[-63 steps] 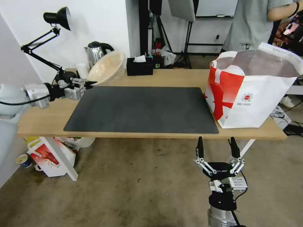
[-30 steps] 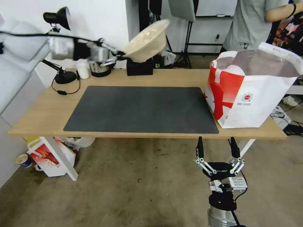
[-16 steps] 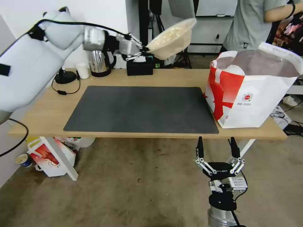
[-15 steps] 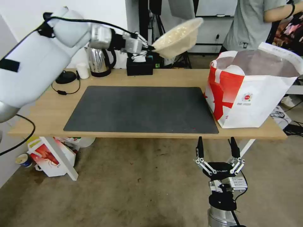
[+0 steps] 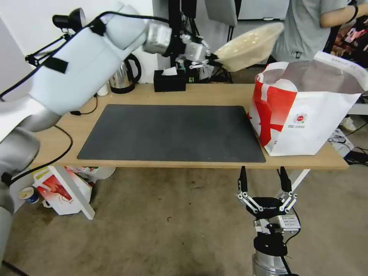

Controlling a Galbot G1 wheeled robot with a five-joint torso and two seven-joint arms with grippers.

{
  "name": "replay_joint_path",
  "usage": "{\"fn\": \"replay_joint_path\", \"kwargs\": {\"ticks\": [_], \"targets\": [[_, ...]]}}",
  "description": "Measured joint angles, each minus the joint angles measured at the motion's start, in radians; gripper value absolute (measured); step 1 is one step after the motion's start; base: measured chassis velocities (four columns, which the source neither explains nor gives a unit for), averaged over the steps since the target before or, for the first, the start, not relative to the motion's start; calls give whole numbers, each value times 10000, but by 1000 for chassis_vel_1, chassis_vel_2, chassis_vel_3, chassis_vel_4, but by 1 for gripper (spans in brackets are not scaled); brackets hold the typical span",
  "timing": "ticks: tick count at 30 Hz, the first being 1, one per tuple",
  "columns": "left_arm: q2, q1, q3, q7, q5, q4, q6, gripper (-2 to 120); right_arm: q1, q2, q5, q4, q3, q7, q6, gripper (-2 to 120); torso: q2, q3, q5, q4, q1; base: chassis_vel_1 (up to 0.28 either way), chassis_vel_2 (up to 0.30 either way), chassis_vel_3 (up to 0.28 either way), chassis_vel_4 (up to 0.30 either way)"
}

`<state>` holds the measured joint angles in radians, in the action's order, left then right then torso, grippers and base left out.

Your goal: Pick up the trash from the table and place it into the takeout bag.

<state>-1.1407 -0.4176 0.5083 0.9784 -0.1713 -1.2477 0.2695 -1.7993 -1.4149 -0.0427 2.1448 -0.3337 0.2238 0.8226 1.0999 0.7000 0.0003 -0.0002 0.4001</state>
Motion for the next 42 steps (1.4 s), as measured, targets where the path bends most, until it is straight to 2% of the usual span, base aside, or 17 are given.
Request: {"fn": "replay_joint_path", "kwargs": {"ticks": [3, 10, 28, 35, 42], "targets": [[-403, -186, -11, 110, 174, 278, 39, 1, 0, 0, 0, 0, 0, 0, 0, 100, 3, 0, 0, 2, -1, 0, 0, 0, 0], [-851, -253, 88, 139, 416, 562, 189, 1, 0, 0, 0, 0, 0, 0, 0, 100, 3, 0, -3, 2, -2, 0, 0, 0, 0], [-2494, -544, 184, 127, 789, 1783, 432, 1, 0, 0, 0, 0, 0, 0, 0, 100, 2, 0, -2, 1, -1, 0, 0, 0, 0], [-3241, -656, -20, 117, 1090, 2365, 679, 1, 0, 1, 0, 0, 0, 0, 0, 100, 2, 0, -1, 3, -1, 0, 0, 0, 0], [-4081, -500, -389, 104, 1797, 3259, 1118, 1, 0, 0, 0, 0, 0, 0, 0, 100, 1, 0, -2, 2, -2, 0, 0, 0, 0]]}}
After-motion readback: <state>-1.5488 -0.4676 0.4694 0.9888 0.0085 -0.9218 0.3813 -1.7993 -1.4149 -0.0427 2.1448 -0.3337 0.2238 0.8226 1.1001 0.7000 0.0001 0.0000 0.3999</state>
